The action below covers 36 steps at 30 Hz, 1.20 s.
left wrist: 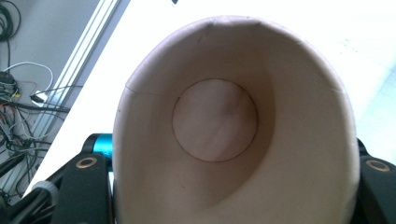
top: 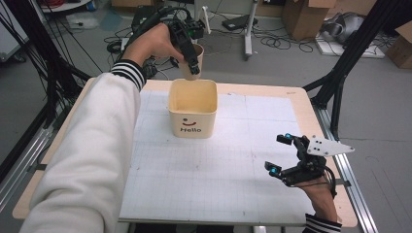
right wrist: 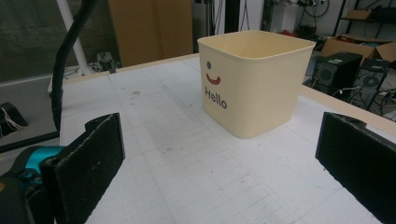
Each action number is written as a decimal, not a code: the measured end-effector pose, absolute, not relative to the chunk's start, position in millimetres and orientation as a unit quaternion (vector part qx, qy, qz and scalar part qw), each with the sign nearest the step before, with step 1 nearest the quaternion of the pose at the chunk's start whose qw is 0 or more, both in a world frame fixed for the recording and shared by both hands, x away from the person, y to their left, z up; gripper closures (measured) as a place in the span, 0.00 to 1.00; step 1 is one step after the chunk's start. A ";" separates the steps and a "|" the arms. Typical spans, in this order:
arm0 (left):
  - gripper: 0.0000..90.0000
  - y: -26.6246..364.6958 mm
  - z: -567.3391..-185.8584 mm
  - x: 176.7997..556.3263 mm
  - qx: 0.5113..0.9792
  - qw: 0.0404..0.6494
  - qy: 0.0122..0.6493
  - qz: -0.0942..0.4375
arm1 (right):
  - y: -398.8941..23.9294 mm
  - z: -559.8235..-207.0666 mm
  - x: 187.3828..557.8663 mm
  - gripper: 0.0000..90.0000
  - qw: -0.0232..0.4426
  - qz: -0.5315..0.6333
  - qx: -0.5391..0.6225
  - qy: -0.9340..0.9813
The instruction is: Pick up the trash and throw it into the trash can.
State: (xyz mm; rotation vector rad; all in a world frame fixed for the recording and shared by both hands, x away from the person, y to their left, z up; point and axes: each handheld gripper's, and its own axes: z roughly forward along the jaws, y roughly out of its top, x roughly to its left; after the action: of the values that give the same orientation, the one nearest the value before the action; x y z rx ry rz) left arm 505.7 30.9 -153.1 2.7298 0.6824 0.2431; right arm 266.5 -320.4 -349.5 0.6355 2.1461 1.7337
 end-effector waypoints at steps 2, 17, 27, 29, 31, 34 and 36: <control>0.38 31.0 -153.9 505.9 0.954 0.158 0.239 0.085 | -320.4 -349.5 266.3 0.00 0.153 0.604 0.223 0.749; 0.38 29.0 -185.3 513.2 0.956 0.157 0.235 0.078 | -320.3 -350.4 266.4 0.00 0.151 0.603 0.226 0.750; 0.38 30.0 -210.3 516.9 0.955 0.153 0.240 0.082 | -320.0 -350.5 266.5 0.00 0.151 0.602 0.225 0.751; 0.38 29.0 -212.8 517.2 0.955 0.154 0.241 0.079 | -319.8 -350.5 266.5 0.00 0.151 0.601 0.226 0.751; 0.38 27.9 -215.4 518.2 0.955 0.152 0.240 0.079 | -319.9 -350.5 266.5 0.00 0.152 0.602 0.225 0.751; 0.38 25.4 -221.0 518.7 0.957 0.147 0.239 0.078 | -320.4 -350.4 266.5 0.00 0.153 0.601 0.224 0.751; 0.38 24.8 -225.9 519.3 0.955 0.153 0.241 0.074 | -320.4 -350.3 266.4 0.00 0.153 0.602 0.225 0.751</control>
State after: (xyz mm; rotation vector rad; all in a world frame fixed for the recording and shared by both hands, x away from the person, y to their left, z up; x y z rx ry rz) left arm 519.3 24.8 -225.9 2.7403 0.6914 0.2131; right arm 266.4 -320.4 -350.3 0.6453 2.1529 1.7275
